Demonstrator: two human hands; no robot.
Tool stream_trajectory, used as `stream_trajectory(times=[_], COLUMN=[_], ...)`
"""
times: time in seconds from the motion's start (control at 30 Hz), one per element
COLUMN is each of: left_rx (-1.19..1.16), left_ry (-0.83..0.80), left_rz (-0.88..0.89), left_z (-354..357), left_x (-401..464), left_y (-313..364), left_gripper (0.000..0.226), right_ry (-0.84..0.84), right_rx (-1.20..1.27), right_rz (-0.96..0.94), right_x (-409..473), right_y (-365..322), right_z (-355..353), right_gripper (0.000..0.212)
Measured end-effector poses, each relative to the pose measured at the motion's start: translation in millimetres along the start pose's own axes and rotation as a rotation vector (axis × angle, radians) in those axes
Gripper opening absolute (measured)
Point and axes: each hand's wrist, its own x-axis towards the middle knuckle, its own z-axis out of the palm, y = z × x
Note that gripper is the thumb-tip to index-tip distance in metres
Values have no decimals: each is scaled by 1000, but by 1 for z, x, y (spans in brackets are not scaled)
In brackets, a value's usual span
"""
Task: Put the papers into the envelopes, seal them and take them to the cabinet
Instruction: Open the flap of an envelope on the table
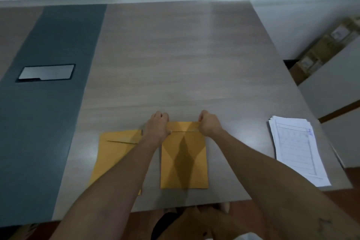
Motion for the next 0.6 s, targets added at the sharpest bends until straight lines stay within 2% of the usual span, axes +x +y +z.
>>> stream_trajectory(times=[0.23,0.33,0.47,0.6], left_rx=[-31,16,77,86], left_ry=[-53,-32,-5,28], left_rz=[95,73,32,6], left_z=[36,52,68,78], left_x=[0,4,12,11], left_y=[79,97,105,105], left_gripper=[32,34,35,37], right_ry=[59,37,-36,-11], right_rx=[15,14,-39,-98], right_rz=[36,22,-69,-142], right_x=[3,2,-1,-5], right_y=[85,106,121,127], right_z=[-35,-40,-41,-36], right_gripper=[14,21,46,41])
